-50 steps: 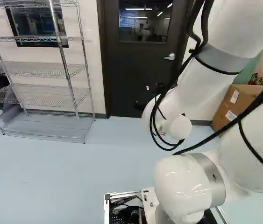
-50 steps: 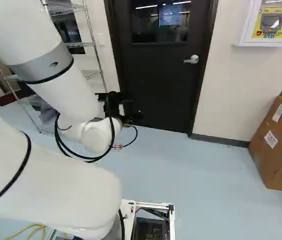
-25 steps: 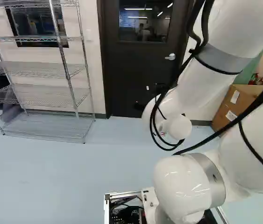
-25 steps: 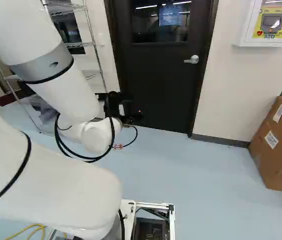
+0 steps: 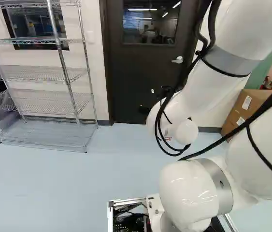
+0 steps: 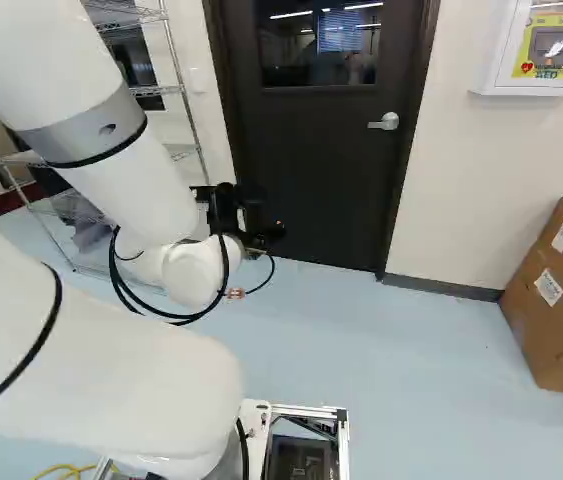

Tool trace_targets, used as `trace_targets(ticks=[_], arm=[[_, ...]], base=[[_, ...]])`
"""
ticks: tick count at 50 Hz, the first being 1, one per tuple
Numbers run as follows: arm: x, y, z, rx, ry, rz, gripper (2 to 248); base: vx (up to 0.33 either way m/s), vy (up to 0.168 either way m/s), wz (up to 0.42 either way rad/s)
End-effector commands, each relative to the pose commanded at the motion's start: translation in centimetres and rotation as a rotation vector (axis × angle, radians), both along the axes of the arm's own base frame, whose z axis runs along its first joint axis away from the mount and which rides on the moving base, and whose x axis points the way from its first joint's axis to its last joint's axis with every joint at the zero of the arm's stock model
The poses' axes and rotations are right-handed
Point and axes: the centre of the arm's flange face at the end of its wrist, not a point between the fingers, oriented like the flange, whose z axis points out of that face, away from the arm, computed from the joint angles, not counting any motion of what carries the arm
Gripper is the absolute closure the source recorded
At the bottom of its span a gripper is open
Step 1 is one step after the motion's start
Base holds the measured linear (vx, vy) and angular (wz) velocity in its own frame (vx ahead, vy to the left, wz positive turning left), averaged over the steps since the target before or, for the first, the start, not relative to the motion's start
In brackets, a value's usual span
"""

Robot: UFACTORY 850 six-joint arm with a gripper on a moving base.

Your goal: Open the door and move inside

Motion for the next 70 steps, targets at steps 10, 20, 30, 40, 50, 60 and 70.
trace_targets(ticks=[10,20,30,40,50,60,70], arm=[[0.00,0.00,0.00,0.000,0.000,0.000,3],[0.00,0.00,0.00,0.000,0.000,0.000,3],[0.00,0.00,0.00,0.000,0.000,0.000,3],[0.00,0.00,0.00,0.000,0.000,0.000,3],[0.00,0.00,0.00,0.000,0.000,0.000,3],[0.00,0.00,0.00,0.000,0.000,0.000,3],[0.00,0.00,0.00,0.000,0.000,0.000,3]], base=[[0.177,0.006,-0.011],[0.186,0.005,-0.012],[0.171,0.005,-0.007],[0.164,0.006,-0.006],[0.159,-0.011,-0.089],[0.160,-0.041,-0.224],[0.175,-0.045,-0.263]])
